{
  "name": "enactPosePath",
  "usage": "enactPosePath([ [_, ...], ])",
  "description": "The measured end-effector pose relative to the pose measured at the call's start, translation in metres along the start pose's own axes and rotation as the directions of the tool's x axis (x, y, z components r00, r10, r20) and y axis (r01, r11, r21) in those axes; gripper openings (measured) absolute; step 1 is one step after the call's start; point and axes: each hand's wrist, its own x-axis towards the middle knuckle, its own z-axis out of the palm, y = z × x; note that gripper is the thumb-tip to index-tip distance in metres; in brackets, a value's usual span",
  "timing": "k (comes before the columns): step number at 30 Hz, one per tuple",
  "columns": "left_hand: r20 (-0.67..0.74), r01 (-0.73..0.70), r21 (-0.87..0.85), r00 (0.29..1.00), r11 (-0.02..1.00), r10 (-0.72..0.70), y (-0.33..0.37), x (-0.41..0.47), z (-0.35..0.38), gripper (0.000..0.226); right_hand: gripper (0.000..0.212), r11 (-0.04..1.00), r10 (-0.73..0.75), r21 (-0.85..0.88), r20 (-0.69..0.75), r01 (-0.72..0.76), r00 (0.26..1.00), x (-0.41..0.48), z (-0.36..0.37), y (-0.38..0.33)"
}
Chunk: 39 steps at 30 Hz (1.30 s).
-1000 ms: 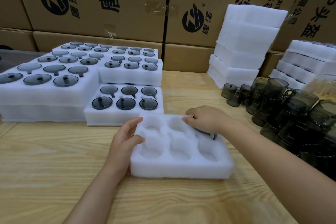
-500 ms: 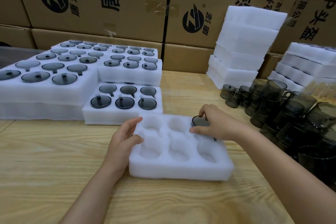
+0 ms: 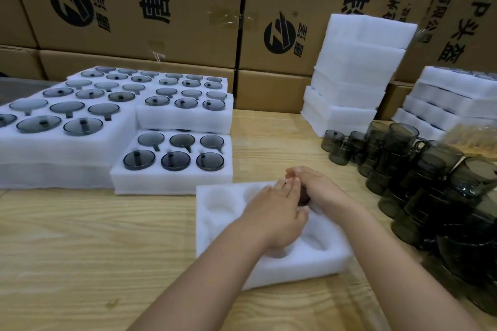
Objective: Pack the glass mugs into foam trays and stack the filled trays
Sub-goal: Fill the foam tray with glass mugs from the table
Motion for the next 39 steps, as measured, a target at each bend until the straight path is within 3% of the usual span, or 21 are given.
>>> enactPosePath([
  [2, 0.024, 0.021, 0.072, 0.999, 0.997, -0.023, -0.006, 0.005, 0.014, 0.059, 0.024, 0.999, -0.017, 0.041, 0.085, 0.014, 0.996, -0.005, -0.007, 0.005],
  [4, 0.014, 0.011, 0.091, 1.000, 0.996, -0.012, -0.010, 0.006, 0.019, 0.060, 0.026, 0.997, -0.063, -0.026, 0.120, 0.067, 0.991, -0.009, -0.009, 0.009],
  [9, 0.021, 0.013, 0.102, 1.000, 0.995, -0.015, -0.011, 0.006, 0.021, 0.066, 0.027, 0.960, -0.148, -0.224, 0.097, 0.166, 0.984, -0.011, -0.007, 0.007],
  [12, 0.087, 0.005, 0.050, 0.996, 0.999, -0.010, -0.009, 0.005, 0.012, 0.069, 0.028, 0.950, -0.160, -0.259, 0.075, 0.174, 0.984, -0.010, -0.007, 0.010],
  [14, 0.074, -0.002, -0.076, 0.997, 0.997, 0.008, -0.015, -0.002, 0.003, 0.066, 0.025, 0.961, -0.136, -0.238, 0.050, 0.144, 0.989, -0.009, -0.007, 0.013],
  [17, -0.237, -0.046, -0.235, 0.971, 0.971, -0.011, -0.044, -0.031, -0.010, 0.052, 0.023, 0.978, -0.098, -0.187, -0.008, 0.095, 0.995, -0.010, -0.008, 0.016],
  [19, -0.467, -0.060, -0.446, 0.867, 0.893, -0.175, -0.066, -0.056, -0.012, 0.031, 0.029, 0.976, -0.151, -0.176, -0.116, 0.130, 0.982, -0.009, -0.015, 0.011],
  [20, -0.528, -0.078, -0.598, 0.788, 0.798, -0.318, -0.078, -0.067, -0.009, 0.026, 0.030, 0.958, -0.220, -0.231, -0.213, 0.170, 0.952, -0.008, -0.021, 0.006],
  [21, -0.553, -0.089, -0.702, 0.694, 0.707, -0.461, -0.090, -0.076, -0.003, 0.025, 0.029, 0.931, -0.299, -0.305, -0.320, 0.201, 0.899, -0.005, -0.029, -0.002],
  [23, -0.579, -0.060, -0.752, 0.538, 0.657, -0.613, -0.109, -0.088, 0.010, 0.022, 0.025, 0.876, -0.419, -0.444, -0.505, 0.189, 0.755, 0.004, -0.048, -0.023],
  [26, -0.513, -0.053, -0.823, 0.494, 0.565, -0.701, -0.126, -0.090, 0.023, 0.029, 0.032, 0.750, -0.502, -0.660, -0.611, -0.044, 0.612, 0.020, -0.077, -0.049],
  [27, -0.486, -0.053, -0.844, 0.495, 0.533, -0.721, -0.129, -0.088, 0.024, 0.031, 0.036, 0.643, -0.528, -0.748, -0.591, -0.167, 0.610, 0.025, -0.087, -0.055],
  [30, -0.423, -0.045, -0.886, 0.485, 0.461, -0.766, -0.135, -0.083, 0.025, 0.031, 0.045, 0.254, -0.449, -0.852, -0.524, -0.459, 0.724, 0.037, -0.117, -0.068],
  [32, -0.395, -0.063, -0.906, 0.482, 0.419, -0.782, -0.138, -0.082, 0.027, 0.031, 0.047, 0.108, -0.324, -0.832, -0.547, -0.544, 0.772, 0.041, -0.133, -0.071],
  [35, -0.386, -0.053, -0.908, 0.489, 0.416, -0.782, -0.139, -0.079, 0.027, 0.029, 0.039, 0.061, -0.164, -0.806, -0.590, -0.589, 0.791, 0.045, -0.150, -0.068],
  [39, -0.385, -0.002, -0.896, 0.502, 0.445, -0.774, -0.138, -0.078, 0.027, 0.027, 0.029, 0.034, -0.092, -0.799, -0.601, -0.600, 0.794, 0.048, -0.158, -0.060],
])
